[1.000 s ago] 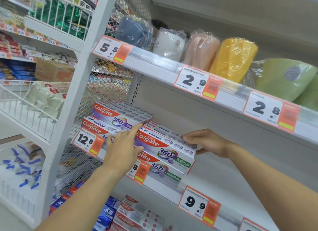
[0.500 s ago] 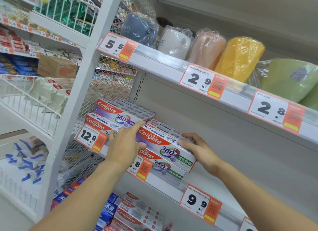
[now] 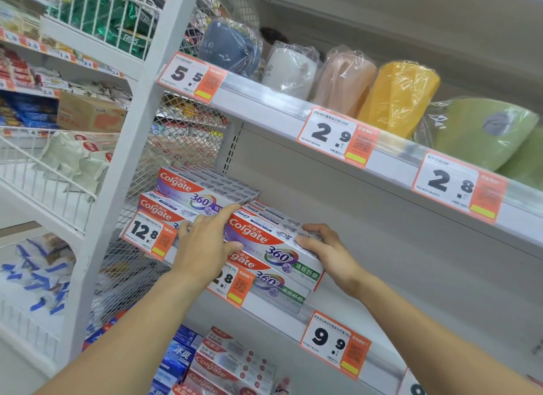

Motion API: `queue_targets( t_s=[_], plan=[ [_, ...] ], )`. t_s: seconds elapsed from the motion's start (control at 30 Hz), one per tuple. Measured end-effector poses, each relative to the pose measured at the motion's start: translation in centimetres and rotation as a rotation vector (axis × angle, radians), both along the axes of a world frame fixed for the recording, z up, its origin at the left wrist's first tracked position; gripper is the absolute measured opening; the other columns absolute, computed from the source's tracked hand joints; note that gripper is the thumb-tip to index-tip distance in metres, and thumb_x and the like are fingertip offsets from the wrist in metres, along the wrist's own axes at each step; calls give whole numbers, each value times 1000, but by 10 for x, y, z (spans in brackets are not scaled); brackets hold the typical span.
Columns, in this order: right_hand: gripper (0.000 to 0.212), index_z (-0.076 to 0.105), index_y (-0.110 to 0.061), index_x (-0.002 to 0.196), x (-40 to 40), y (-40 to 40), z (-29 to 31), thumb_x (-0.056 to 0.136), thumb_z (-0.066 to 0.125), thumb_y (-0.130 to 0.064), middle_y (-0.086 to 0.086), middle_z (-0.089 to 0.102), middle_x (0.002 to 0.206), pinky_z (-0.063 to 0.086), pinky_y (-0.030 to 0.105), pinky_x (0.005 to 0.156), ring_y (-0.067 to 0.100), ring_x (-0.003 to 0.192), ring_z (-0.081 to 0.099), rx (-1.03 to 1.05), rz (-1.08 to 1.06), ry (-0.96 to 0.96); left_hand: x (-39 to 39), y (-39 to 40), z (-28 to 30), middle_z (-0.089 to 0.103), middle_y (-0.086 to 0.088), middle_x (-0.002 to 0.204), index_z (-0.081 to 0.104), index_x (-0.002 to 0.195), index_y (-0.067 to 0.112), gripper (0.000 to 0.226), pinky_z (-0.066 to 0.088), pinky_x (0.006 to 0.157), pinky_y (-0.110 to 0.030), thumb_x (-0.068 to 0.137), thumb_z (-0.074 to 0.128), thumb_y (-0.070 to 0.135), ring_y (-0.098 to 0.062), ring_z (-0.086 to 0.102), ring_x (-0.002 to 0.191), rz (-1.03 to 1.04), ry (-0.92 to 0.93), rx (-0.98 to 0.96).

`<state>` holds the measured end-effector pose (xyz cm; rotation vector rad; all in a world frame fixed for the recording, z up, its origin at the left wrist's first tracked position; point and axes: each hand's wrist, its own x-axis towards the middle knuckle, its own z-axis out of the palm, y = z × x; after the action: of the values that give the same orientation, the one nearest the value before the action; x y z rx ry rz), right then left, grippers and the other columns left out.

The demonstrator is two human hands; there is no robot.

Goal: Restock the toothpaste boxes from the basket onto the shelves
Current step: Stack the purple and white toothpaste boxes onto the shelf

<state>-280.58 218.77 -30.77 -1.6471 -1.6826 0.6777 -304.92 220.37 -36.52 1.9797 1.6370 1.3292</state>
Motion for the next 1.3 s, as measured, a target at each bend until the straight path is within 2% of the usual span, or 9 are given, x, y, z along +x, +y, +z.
queue_targets(
  t_s=[0.27, 0.47, 0.7, 0.77, 0.83, 0.9, 1.0, 1.13, 1.3],
  plan=[
    [49, 52, -27, 134, -1, -22, 3, 92, 64, -50, -3, 40, 135, 38, 25, 97, 10, 116, 48, 199, -95, -2, -7, -7, -1, 59, -3, 128, 32, 150, 27, 80, 38, 107, -51, 84, 74, 46, -27, 50, 124, -33, 20, 83],
    [21, 62, -22, 92, -14, -111, -36, 86, 66, -2, -3, 60, 94, 49, 27, 77, 12, 87, 59, 786, -68, -42, 4, -51, -6, 64, 6, 81, 61, 108, 15, 17, 52, 75, -40, 92, 62, 23, -15, 61, 77, -131, -178, 264],
    [23, 62, -19, 84, -18, -201, -194, 83, 63, 4, -6, 59, 78, 45, 20, 62, 11, 64, 56, 367, 42, 32, 47, -142, -129, 65, 6, 75, 62, 85, 19, 4, 52, 70, -36, 88, 59, 21, -18, 63, 73, -426, 247, -147],
    [21, 63, -19, 87, -15, -212, -239, 85, 62, 1, -9, 58, 76, 45, 21, 64, 8, 65, 57, 155, 60, 26, 40, -161, -180, 67, -1, 92, 63, 96, 16, 10, 51, 82, -38, 91, 59, 24, -24, 64, 95, -504, 448, -420],
    [20, 62, -18, 96, -12, -221, -271, 90, 60, 1, -11, 57, 80, 45, 18, 67, 1, 66, 56, -105, 134, 61, 25, -180, -224, 59, -11, 123, 53, 131, 10, 50, 46, 97, -41, 92, 55, 41, -31, 53, 120, -511, 667, -713],
    [21, 61, -15, 113, -6, -227, -296, 93, 63, -9, -3, 60, 99, 44, 21, 76, 0, 79, 57, -323, 257, -32, 10, -196, -261, 50, -15, 136, 31, 152, 13, 84, 42, 101, -43, 84, 38, 62, -36, 45, 127, -476, 827, -860],
    [51, 53, -15, 136, 7, -228, -323, 91, 69, -31, 9, 52, 133, 42, 28, 98, 25, 119, 54, -532, 374, -246, 3, -222, -292, 47, -7, 140, 37, 143, 14, 73, 37, 107, -47, 90, 33, 65, -33, 37, 134, -409, 1012, -799],
    [80, 46, -23, 142, 13, -235, -341, 72, 85, -33, 4, 42, 140, 41, 43, 110, 27, 128, 47, -677, 424, -255, 1, -244, -300, 16, -3, 164, 22, 156, 19, 79, 22, 120, -50, 94, 40, 65, -30, 10, 150, -360, 957, -752],
    [108, 7, -44, 156, -6, -245, -352, 76, 76, -20, 6, 22, 160, 33, 52, 115, 33, 146, 25, -700, 458, -232, -23, -252, -296, -5, 3, 167, 26, 153, 45, 92, 11, 120, -57, 73, 29, 91, -32, -7, 153, -355, 833, -812]
  ],
)
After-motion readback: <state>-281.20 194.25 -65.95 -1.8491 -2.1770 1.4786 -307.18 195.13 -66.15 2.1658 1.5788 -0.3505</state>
